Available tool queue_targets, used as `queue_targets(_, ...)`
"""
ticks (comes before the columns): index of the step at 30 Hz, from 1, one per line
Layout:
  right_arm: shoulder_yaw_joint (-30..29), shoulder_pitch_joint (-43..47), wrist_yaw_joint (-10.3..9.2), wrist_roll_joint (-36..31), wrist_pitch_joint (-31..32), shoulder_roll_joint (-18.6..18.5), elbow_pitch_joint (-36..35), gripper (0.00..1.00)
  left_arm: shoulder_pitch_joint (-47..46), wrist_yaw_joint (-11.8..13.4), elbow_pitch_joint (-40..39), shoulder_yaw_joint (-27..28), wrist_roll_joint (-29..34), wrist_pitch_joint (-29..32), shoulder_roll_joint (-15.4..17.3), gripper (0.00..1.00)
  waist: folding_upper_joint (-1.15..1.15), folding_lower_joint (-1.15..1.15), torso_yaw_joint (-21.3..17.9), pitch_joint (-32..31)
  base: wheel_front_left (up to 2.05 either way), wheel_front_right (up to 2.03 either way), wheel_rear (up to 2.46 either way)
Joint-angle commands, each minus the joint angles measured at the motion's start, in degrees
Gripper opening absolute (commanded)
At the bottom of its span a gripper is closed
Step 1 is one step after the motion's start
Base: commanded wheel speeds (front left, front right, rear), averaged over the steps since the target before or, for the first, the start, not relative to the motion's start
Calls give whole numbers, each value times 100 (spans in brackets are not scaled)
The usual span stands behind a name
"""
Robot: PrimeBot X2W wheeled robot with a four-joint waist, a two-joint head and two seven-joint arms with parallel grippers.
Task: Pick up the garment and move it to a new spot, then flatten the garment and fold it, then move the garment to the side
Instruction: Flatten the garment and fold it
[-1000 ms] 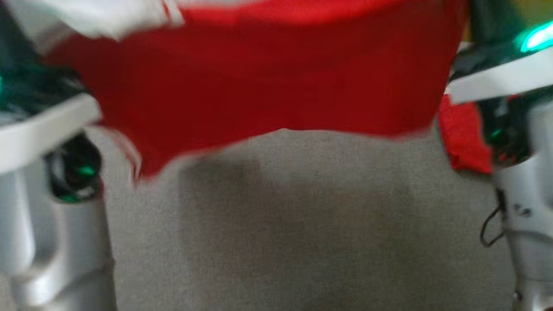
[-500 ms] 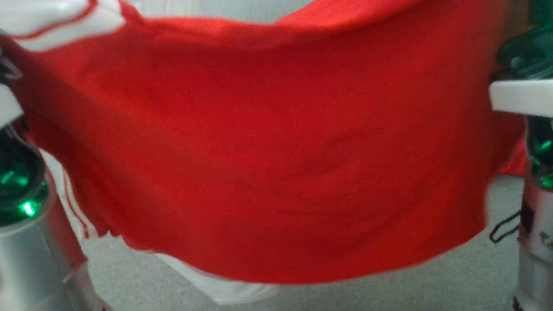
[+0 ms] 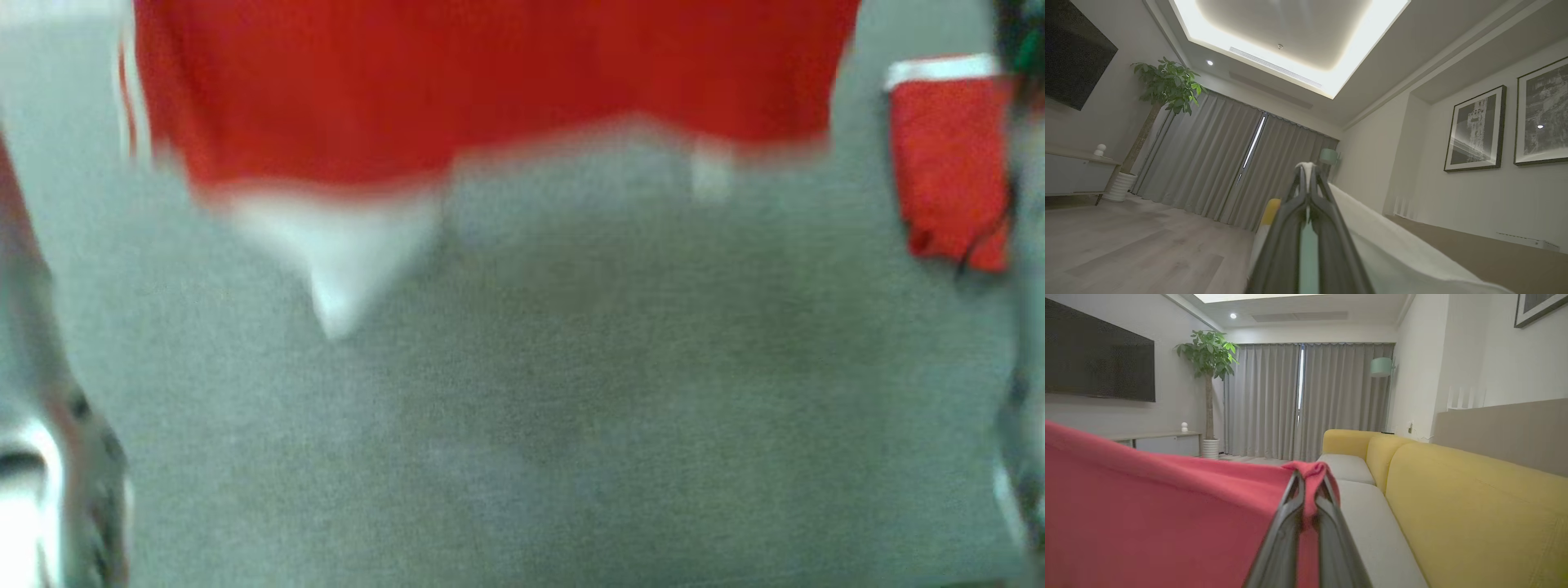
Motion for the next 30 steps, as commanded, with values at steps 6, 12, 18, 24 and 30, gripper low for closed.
queue_targets(6,91,-1865,-4,-400,-1211,-134,1788,0,-1640,-156,1526,-30,186,-915,471,0,0,-3,361,799,0,0,0)
queue_targets(12,226,-1990,-4,-519,-1770,-105,3110,0,-1622,-243,2368,-416,148,-1288,431,0,0,-3,570,883,0,0,0)
queue_targets(18,516,-1487,-4,-423,-1856,-282,4098,0,-797,-256,2450,-1087,-147,-1405,383,0,0,-3,756,900,0,0,0)
queue_targets(24,997,-990,-4,-85,-1537,-406,4619,0,183,-257,2136,-1359,-264,-1422,526,0,0,-3,839,683,0,0,0)
queue_targets(30,2113,-148,-4,756,-678,-809,4520,0,1708,-257,1575,-1560,-109,-1424,685,0,0,-3,842,150,0,0,0)
